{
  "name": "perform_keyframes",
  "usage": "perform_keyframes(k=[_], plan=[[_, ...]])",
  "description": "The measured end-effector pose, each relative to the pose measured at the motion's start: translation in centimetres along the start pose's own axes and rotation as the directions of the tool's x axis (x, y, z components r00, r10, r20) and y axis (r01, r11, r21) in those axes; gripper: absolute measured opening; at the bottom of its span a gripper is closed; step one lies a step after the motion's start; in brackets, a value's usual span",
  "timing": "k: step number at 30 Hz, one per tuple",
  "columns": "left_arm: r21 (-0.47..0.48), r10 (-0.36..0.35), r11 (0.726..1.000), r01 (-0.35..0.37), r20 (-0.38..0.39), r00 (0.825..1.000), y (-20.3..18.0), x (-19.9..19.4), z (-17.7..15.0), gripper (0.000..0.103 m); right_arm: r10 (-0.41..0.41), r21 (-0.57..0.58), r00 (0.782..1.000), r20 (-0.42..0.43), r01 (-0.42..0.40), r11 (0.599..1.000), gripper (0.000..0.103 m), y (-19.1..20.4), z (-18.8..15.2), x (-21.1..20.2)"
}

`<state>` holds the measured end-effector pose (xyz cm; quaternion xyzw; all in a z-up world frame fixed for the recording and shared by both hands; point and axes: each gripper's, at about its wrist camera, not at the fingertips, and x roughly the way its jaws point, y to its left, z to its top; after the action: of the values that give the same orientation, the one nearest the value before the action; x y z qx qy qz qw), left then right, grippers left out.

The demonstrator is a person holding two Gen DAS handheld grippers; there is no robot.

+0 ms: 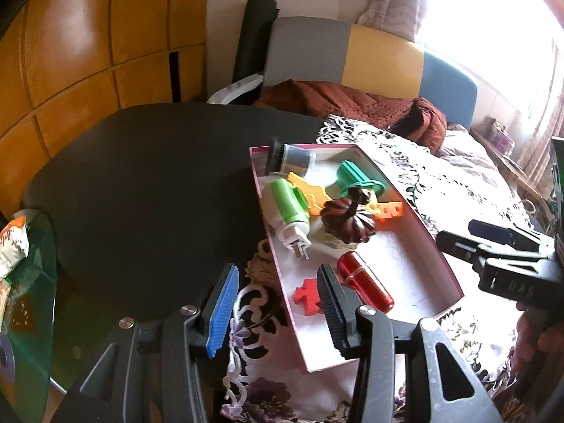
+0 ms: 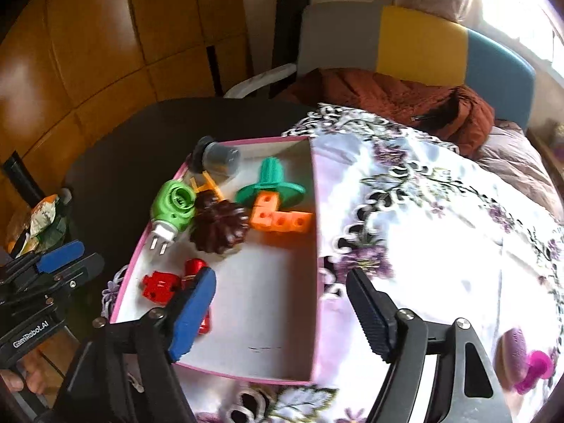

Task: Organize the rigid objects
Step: 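Move both tools back over the purple egg piece and magenta cup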

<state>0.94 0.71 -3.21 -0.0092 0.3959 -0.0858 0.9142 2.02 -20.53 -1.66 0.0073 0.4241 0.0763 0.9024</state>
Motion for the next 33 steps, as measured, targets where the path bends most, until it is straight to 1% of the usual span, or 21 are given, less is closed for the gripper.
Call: perform_keyframes(k=[5, 10, 14, 18, 20, 23, 24, 26, 27, 28, 29, 31, 33], plan=[[0.041, -0.018, 0.999, 0.018, -0.001, 1.000, -1.5, -0.1, 0.1, 0.047, -0.049, 0.039, 0.999, 0.011, 0.049, 0.998, 0.078, -3.2, -0.1, -0.9], [0.105, -0.053, 0.993, 0.053, -0.002, 0.999, -3.7, -0.3, 0.2, 0.047, -0.121, 0.092, 0.993, 0.014, 0.119, 0.989, 0.078, -7.5, -0.2, -2.1], [0.156, -0.095, 0.983, 0.094, -0.002, 0.996, -5.6, -0.5, 0.4, 0.047, -0.188, 0.174, 0.982, 0.017, 0.182, 0.968, 0.078, -12.0, -0.3, -3.6], [0.212, -0.132, 0.969, 0.130, -0.004, 0.991, -7.9, -0.6, 0.5, 0.047, -0.251, 0.291, 0.968, 0.020, 0.234, 0.927, 0.079, -17.1, -0.6, -5.4], [0.242, -0.154, 0.958, 0.152, -0.011, 0.988, -9.2, -0.7, 0.5, 0.047, -0.293, 0.353, 0.956, 0.020, 0.267, 0.896, 0.080, -19.7, -1.1, -6.5], [0.282, -0.173, 0.944, 0.173, -0.024, 0.985, -10.9, -0.4, 0.4, 0.047, -0.365, 0.430, 0.931, 0.012, 0.325, 0.842, 0.084, -23.1, -2.0, -7.8], [0.297, -0.181, 0.937, 0.182, -0.032, 0.983, -11.5, -0.3, 0.3, 0.047, -0.388, 0.454, 0.922, 0.007, 0.343, 0.823, 0.085, -24.1, -2.4, -8.2], [0.317, -0.188, 0.929, 0.190, -0.039, 0.981, -12.3, -0.2, 0.2, 0.047, -0.429, 0.512, 0.903, -0.001, 0.369, 0.776, 0.086, -26.4, -3.5, -8.9], [0.325, -0.192, 0.926, 0.194, -0.041, 0.981, -12.6, -0.2, 0.3, 0.047, -0.444, 0.534, 0.896, -0.001, 0.376, 0.757, 0.086, -27.1, -4.0, -9.1], [0.334, -0.197, 0.921, 0.200, -0.042, 0.980, -13.1, -0.2, 0.3, 0.047, -0.468, 0.567, 0.884, 0.001, 0.385, 0.728, 0.086, -28.0, -4.6, -9.4], [0.339, -0.200, 0.919, 0.202, -0.042, 0.979, -13.5, -0.2, 0.3, 0.047, -0.481, 0.597, 0.877, 0.001, 0.385, 0.703, 0.086, -28.7, -5.2, -9.7], [0.348, -0.211, 0.913, 0.214, -0.045, 0.976, -14.3, -0.1, 0.4, 0.047, -0.486, 0.669, 0.874, -0.004, 0.363, 0.648, 0.086, -29.9, -6.1, -10.3], [0.360, -0.223, 0.905, 0.225, -0.049, 0.974, -15.2, 0.0, 0.4, 0.047, -0.501, 0.709, 0.865, -0.002, 0.355, 0.610, 0.086, -30.7, -6.6, -10.8]])
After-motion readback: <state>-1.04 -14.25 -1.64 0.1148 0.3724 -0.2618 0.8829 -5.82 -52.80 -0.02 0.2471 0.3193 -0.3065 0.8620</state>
